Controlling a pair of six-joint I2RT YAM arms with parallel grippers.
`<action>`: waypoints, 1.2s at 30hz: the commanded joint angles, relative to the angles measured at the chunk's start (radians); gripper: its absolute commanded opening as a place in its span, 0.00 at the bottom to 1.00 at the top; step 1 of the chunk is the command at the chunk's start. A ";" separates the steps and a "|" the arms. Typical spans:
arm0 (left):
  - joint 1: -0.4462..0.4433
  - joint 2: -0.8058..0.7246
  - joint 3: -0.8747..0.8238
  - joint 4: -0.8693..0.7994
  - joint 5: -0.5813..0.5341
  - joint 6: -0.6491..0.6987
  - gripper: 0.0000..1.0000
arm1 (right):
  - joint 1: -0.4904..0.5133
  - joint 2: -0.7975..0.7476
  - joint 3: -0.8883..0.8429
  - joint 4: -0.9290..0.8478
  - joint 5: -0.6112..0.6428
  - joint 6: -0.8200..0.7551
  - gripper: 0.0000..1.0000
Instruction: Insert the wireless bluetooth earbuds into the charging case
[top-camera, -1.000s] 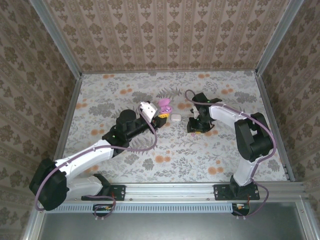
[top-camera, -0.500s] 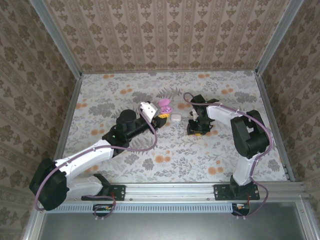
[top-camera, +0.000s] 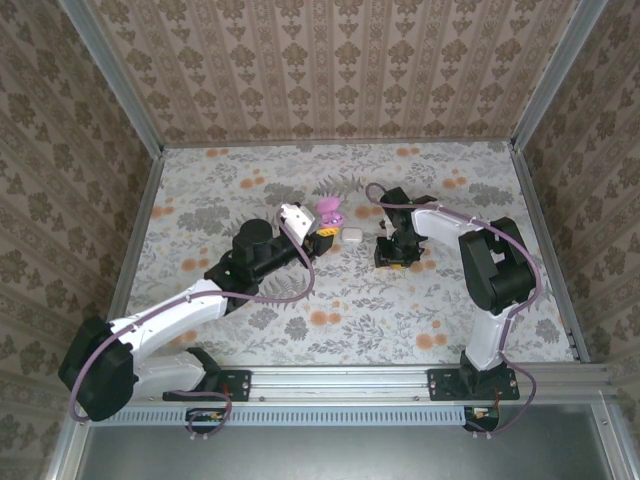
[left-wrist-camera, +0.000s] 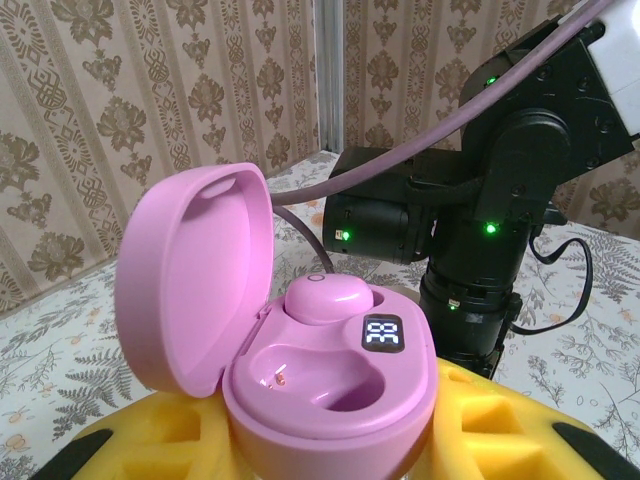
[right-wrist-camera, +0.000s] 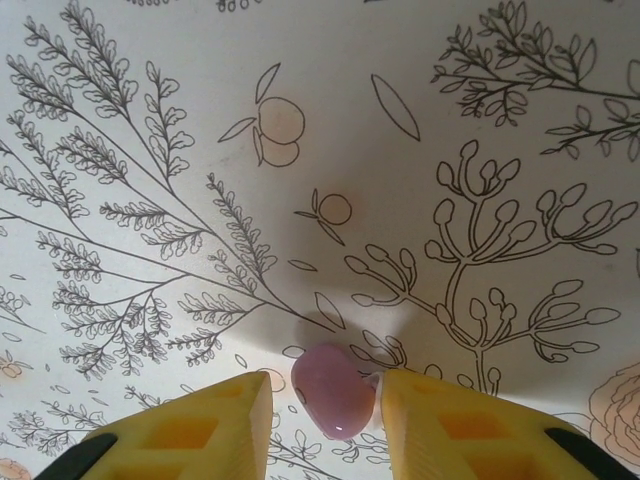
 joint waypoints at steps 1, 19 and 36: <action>0.009 -0.003 0.005 0.014 0.001 0.012 0.29 | 0.007 0.021 0.015 -0.035 0.039 -0.003 0.36; 0.011 -0.003 0.006 0.014 0.001 0.011 0.30 | 0.011 0.042 0.047 -0.038 0.031 -0.027 0.27; 0.013 -0.009 0.005 0.015 0.004 0.004 0.30 | 0.013 0.075 0.073 -0.041 0.029 -0.035 0.27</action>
